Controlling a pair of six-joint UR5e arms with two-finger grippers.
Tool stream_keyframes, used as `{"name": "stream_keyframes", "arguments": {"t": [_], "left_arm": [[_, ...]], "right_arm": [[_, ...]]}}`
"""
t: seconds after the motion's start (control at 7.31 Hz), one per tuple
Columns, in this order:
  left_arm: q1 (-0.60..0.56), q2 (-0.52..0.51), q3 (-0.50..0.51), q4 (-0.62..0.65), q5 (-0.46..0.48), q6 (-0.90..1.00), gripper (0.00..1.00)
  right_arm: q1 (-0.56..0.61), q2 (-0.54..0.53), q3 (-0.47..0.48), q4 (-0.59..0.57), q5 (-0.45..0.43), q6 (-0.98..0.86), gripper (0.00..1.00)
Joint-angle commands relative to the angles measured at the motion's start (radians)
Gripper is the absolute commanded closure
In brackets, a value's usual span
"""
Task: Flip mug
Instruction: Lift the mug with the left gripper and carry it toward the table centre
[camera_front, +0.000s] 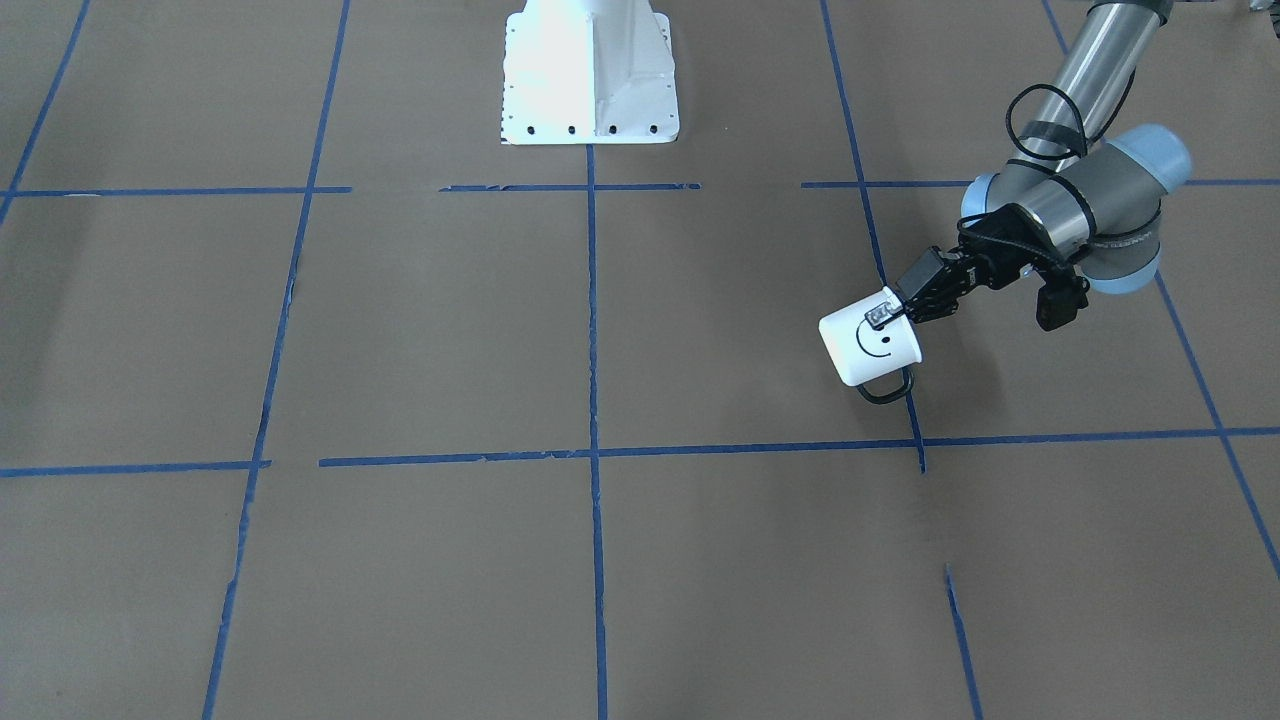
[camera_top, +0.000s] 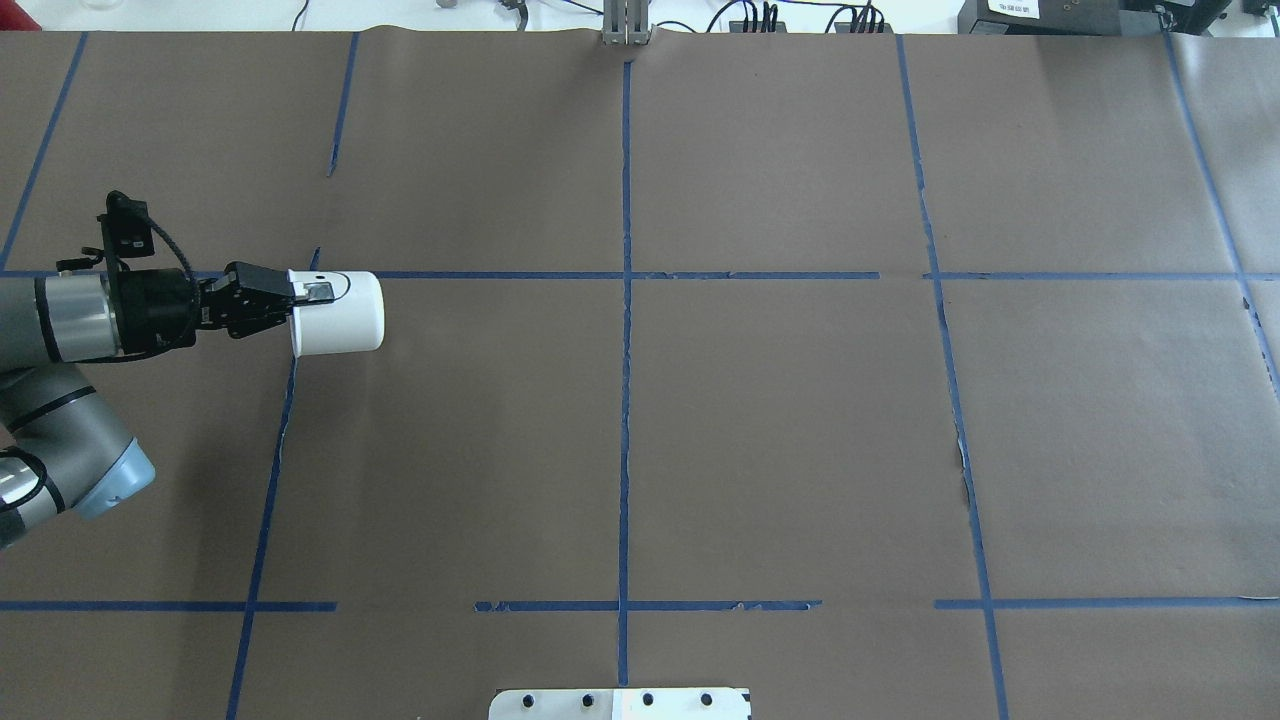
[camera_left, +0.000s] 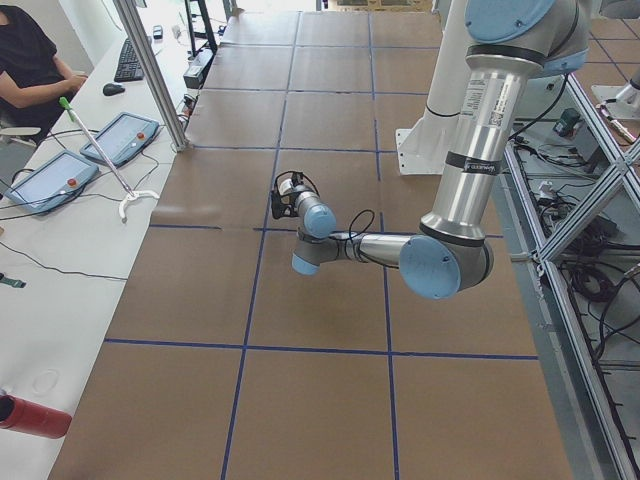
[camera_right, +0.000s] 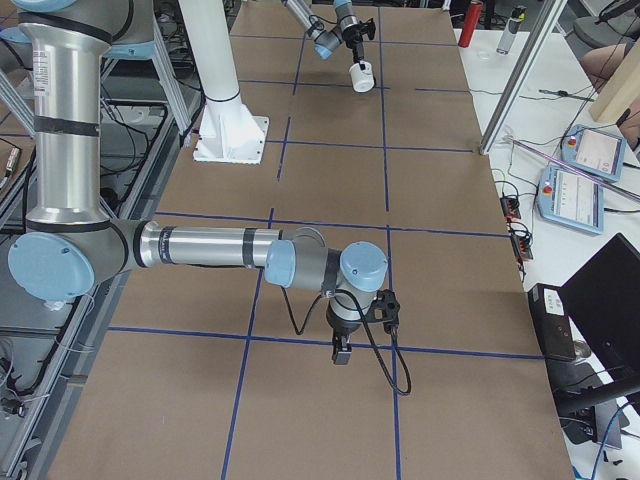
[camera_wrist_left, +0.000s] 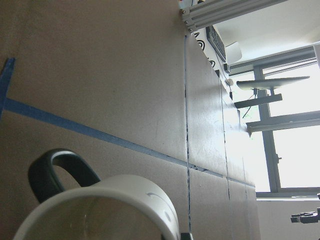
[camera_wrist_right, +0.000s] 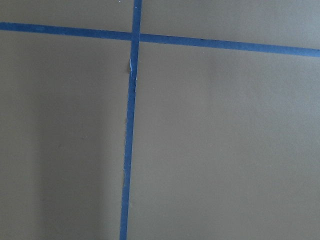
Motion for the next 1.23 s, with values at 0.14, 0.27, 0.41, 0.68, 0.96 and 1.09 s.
{"name": "stream_keyframes", "arguments": {"t": [0.14,0.27,0.41,0.68,0.96,1.09], "left_arm": [[0.002,-0.107,-0.220,0.546,0.023,0.004,1.00],[0.006,-0.179,-0.255,0.745,0.028,0.007,1.00],[0.041,-0.251,-0.265,0.936,0.066,0.017,1.00],[0.107,-0.412,-0.286,1.316,0.107,0.053,1.00],[0.188,-0.566,-0.295,1.721,0.159,0.121,1.00],[0.231,-0.619,-0.271,1.823,0.172,0.121,1.00]], "right_arm": [[0.000,0.000,0.000,0.000,0.000,0.000,0.00],[0.000,0.000,0.000,0.000,0.000,0.000,0.00],[0.000,0.000,0.000,0.000,0.000,0.000,0.00],[0.000,0.000,0.000,0.000,0.000,0.000,0.00],[0.000,0.000,0.000,0.000,0.000,0.000,0.00],[0.000,0.000,0.000,0.000,0.000,0.000,0.00]]}}
